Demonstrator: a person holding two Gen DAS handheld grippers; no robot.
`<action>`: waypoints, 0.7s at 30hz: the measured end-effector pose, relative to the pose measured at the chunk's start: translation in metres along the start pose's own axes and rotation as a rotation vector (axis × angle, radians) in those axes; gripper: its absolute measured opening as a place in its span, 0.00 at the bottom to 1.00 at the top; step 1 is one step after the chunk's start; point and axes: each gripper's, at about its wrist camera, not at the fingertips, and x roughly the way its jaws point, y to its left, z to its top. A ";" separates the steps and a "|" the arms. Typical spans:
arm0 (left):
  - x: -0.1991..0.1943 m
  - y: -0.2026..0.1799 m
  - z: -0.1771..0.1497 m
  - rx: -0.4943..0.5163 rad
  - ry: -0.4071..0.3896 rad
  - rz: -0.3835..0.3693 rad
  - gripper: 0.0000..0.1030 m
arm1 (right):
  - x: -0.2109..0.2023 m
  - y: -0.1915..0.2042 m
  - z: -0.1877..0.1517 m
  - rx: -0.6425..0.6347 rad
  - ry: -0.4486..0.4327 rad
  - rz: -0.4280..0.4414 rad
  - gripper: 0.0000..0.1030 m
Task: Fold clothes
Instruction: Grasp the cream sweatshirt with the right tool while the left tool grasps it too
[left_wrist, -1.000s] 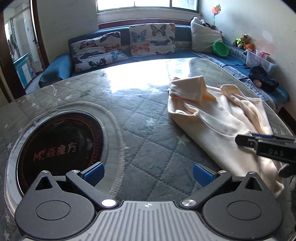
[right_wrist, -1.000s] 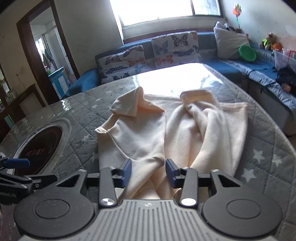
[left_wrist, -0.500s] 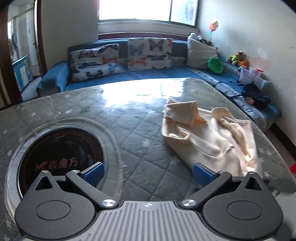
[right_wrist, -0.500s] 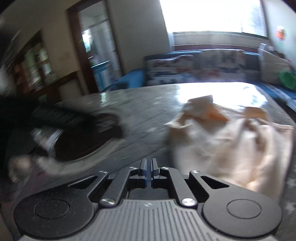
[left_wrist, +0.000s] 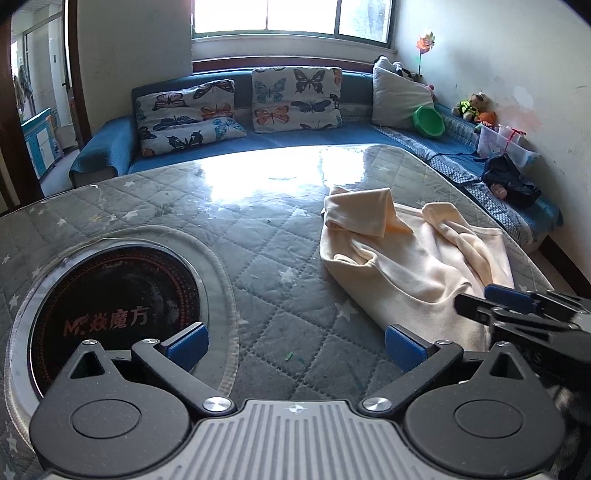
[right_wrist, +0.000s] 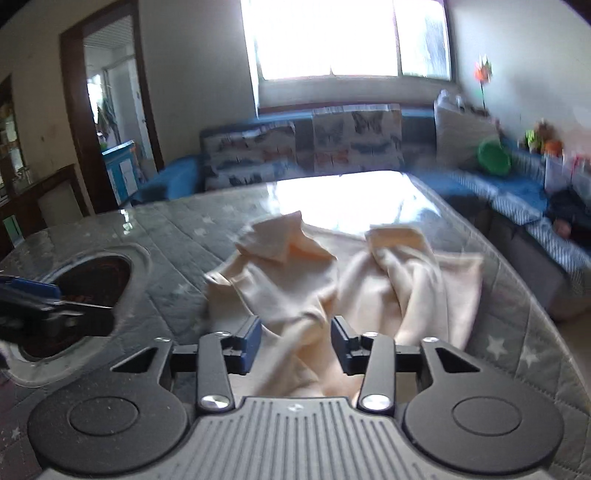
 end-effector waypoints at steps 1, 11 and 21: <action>0.001 -0.001 0.000 0.003 0.003 0.000 1.00 | 0.004 -0.002 -0.001 0.016 0.012 0.014 0.42; 0.000 -0.007 0.008 0.016 -0.012 -0.050 1.00 | -0.009 0.047 -0.023 -0.117 -0.007 0.200 0.04; 0.023 -0.018 -0.002 0.058 0.075 -0.103 1.00 | -0.027 0.089 -0.054 -0.191 0.033 0.343 0.04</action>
